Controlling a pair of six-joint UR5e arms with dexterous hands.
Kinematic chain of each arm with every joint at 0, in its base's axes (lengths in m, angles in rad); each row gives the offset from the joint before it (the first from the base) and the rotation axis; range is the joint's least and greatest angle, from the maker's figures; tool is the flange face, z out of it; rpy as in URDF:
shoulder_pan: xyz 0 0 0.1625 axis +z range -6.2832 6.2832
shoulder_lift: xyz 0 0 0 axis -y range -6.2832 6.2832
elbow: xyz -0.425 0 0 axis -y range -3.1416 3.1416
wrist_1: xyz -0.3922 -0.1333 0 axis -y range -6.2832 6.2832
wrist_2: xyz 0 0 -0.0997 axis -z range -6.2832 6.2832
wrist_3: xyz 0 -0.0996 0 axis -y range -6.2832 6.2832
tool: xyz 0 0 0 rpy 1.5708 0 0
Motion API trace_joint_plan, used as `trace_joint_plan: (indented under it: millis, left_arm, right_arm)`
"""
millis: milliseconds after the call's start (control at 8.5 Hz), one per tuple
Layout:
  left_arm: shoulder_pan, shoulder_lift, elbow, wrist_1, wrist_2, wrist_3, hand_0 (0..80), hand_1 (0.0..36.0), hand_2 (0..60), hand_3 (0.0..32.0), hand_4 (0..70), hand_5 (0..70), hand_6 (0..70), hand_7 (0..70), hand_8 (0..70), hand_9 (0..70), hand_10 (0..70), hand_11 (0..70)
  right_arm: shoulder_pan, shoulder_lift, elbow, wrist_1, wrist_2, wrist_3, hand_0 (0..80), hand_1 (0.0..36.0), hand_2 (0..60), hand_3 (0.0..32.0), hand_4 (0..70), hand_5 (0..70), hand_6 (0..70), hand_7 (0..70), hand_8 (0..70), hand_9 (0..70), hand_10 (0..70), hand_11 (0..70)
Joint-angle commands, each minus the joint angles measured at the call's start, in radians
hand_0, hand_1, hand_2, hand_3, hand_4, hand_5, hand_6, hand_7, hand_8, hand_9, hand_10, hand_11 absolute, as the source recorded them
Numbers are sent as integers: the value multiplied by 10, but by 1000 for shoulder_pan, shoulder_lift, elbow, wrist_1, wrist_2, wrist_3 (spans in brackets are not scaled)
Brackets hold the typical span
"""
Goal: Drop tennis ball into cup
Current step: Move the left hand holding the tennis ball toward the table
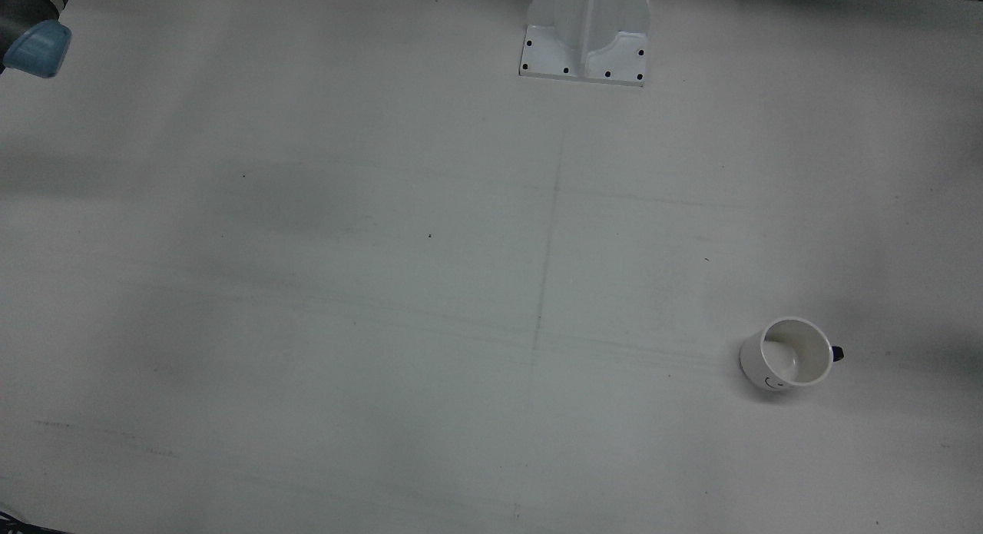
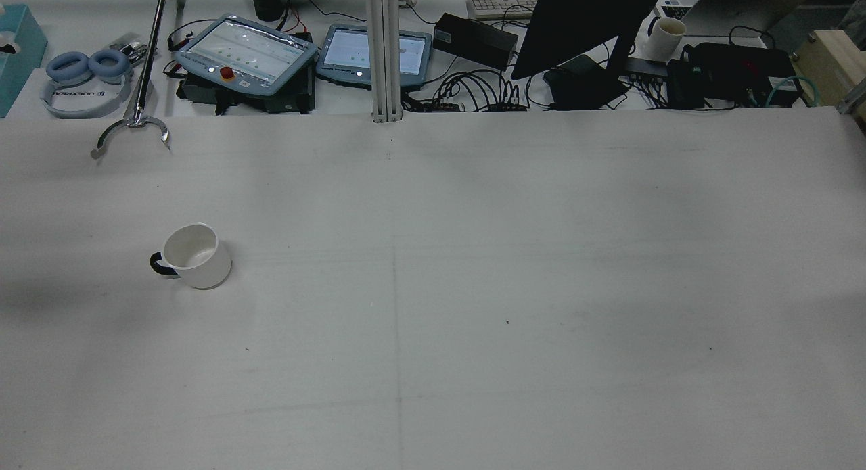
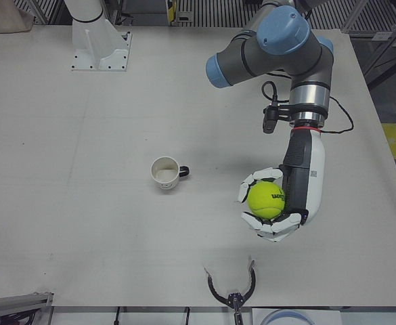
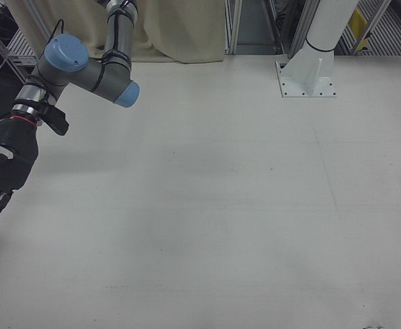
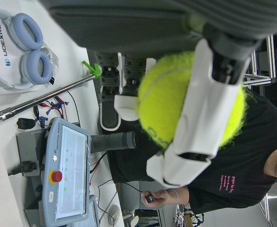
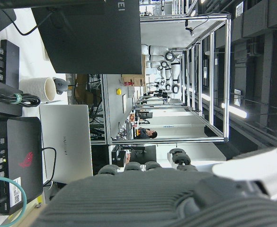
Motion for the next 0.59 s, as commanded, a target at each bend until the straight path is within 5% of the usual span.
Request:
trace_joint_plan:
  millis: [0, 235, 471]
  left_arm:
    - [7, -1, -77, -40, 6, 4, 800, 360, 288, 0, 569, 292, 700, 700, 595, 700, 250, 402]
    - [17, -1, -129, -61, 52, 1, 800, 360, 236, 0, 566, 282, 700, 700, 583, 700, 223, 363]
    - [82, 17, -192, -36, 52, -7, 800, 360, 209, 0, 553, 275, 700, 700, 600, 700, 124, 218]
  right_arm:
    - [0, 0, 0, 0, 0, 0, 0, 0, 0, 0, 0, 0, 0, 0, 0, 0, 0, 0]
    - [0, 0, 0, 0, 0, 0, 0, 0, 0, 0, 0, 0, 0, 0, 0, 0, 0, 0]
    - [0, 0, 0, 0, 0, 0, 0, 0, 0, 0, 0, 0, 0, 0, 0, 0, 0, 0]
